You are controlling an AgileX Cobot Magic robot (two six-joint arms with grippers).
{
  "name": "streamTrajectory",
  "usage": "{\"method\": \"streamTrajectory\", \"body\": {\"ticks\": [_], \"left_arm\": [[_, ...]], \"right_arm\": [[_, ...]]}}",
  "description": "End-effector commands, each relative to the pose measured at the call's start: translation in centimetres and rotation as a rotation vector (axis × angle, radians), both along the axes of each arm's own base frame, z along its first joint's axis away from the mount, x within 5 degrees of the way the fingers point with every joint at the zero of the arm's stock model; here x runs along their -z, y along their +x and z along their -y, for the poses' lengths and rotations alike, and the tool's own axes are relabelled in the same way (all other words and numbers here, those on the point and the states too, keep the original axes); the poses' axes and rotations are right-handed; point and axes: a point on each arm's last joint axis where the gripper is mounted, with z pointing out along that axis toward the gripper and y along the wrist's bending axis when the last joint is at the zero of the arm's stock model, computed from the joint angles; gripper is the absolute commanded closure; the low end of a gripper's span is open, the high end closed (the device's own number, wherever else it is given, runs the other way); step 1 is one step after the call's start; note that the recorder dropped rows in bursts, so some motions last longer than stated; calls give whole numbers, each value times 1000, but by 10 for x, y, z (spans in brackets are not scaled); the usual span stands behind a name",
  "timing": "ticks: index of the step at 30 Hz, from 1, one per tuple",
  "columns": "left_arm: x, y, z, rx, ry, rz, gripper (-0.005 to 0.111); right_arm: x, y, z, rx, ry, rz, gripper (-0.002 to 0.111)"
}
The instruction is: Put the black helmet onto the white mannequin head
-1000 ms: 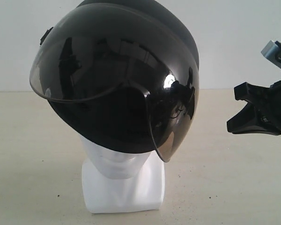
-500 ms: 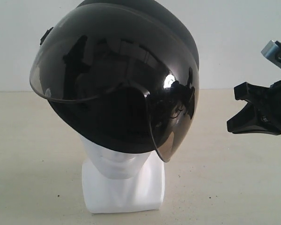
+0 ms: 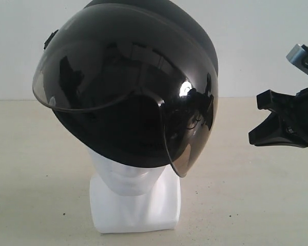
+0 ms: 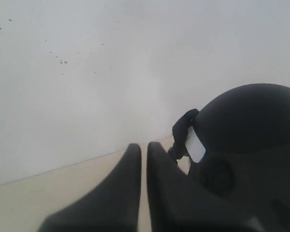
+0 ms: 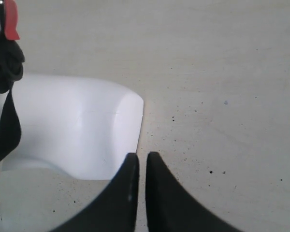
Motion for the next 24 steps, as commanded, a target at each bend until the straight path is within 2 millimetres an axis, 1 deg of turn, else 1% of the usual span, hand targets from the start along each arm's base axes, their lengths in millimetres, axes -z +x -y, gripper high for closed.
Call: {"method": "streamTrajectory", "body": {"ticks": [1,4,11,13,15,20,24], "left_arm": [[-15,1,2,16,4,-24,102],[-21,10,10,23,-15,-63,102],[-19,39,39,117,-42,-184,102],[-15,50,49,150,-4,-232,102],[-10,58,54,157,42,-293,102],[-7,67,60,162,69,-310,102],[1,70,61,162,113,-361,102]], "right_arm": [[0,0,0,-1,-2,8,102],[0,0,0,0,-1,7,102],[0,0,0,3,-2,9,102],[0,0,0,3,-2,9,102],[0,0,0,3,-2,9,102],[0,2,2,21,-8,24,102],[-3,12,9,133,-44,107,102]]}}
